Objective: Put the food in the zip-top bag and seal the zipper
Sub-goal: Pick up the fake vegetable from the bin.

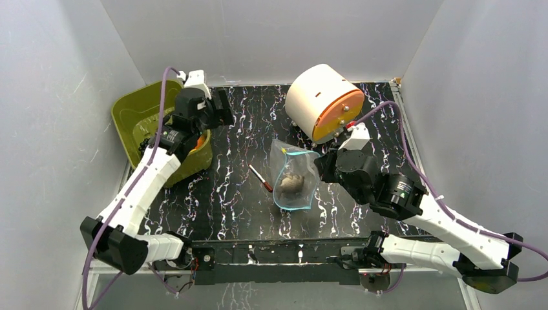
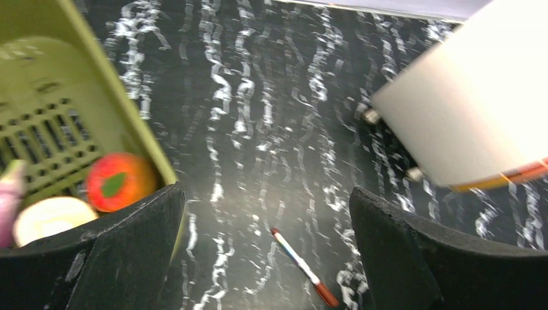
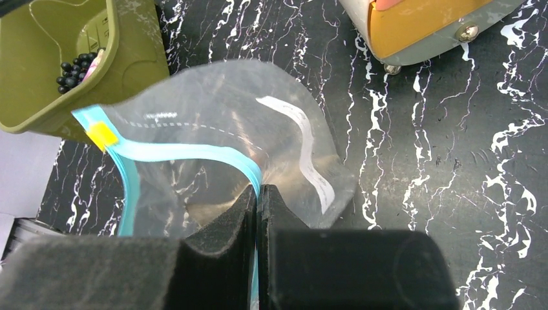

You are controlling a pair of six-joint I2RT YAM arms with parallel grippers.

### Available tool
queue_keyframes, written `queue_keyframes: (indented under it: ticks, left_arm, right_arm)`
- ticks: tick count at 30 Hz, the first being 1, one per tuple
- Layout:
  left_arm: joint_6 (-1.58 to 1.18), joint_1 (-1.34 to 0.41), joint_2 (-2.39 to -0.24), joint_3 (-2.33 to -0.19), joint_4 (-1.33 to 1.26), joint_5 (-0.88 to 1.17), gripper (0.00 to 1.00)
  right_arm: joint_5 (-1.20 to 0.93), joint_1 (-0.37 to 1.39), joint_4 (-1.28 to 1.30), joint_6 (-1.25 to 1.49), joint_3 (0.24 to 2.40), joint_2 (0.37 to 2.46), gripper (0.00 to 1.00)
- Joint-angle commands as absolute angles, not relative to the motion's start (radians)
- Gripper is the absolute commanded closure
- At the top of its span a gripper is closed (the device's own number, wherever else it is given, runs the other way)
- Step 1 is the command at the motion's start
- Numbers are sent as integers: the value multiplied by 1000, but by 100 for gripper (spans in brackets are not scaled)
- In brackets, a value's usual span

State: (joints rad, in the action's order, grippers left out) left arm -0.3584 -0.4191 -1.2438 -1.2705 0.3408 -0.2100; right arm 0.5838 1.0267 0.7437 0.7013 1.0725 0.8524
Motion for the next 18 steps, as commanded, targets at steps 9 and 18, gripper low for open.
queue_keyframes:
  ticks: [9,18]
  left_arm:
    - [-322,-74,-1395,-1413,465,-200,16]
    - [-397,63,-1435,-1361,450,-106,20]
  right_arm:
    - [612,1026,722,664,1183,897,100]
    - [600,1026,708,680,1169,899,100]
